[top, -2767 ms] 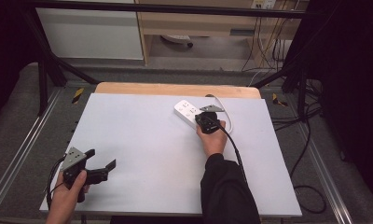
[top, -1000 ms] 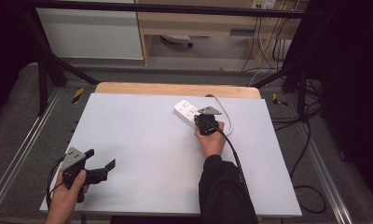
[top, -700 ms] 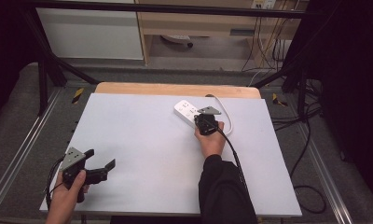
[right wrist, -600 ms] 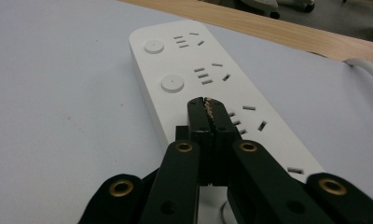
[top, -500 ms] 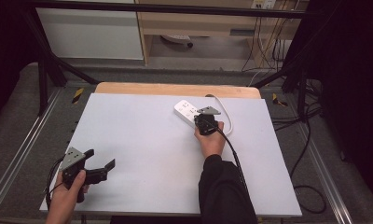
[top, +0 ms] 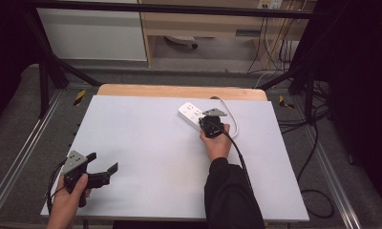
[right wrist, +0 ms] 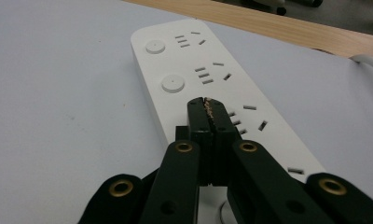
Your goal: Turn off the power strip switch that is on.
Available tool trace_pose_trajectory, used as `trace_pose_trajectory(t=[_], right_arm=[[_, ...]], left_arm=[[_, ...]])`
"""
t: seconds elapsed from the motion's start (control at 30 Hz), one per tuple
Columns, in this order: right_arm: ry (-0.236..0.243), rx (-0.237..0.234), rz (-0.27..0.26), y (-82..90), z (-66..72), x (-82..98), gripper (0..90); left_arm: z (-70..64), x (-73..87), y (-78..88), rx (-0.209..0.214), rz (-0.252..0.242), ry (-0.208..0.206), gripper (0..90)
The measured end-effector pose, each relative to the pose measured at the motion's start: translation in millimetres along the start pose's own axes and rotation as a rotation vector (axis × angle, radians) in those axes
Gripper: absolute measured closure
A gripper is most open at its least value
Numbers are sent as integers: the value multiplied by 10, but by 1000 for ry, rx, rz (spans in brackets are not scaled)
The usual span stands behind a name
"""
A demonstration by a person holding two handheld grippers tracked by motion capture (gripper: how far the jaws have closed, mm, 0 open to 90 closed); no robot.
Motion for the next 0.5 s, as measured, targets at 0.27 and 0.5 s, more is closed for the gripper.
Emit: trace_pose_trajectory(t=[0.27,0.5], right_arm=[[-4,-16,2,5,-10,3,900],[10,-18,9,17,-15,0,900]], left_arm=[[8,2,0,-2,3,-3,57],[10,6,0,0,7,-4,56]])
Point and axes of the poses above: each handheld gripper's, and its own axes: y roughly backward along the jaws, x roughly out of its underside, z roughly to its left, the point moved 8 cm from there along -y, roughly forward along the jaws, and after that the axes turned 15 degrees about x, right-handed, at the moved point
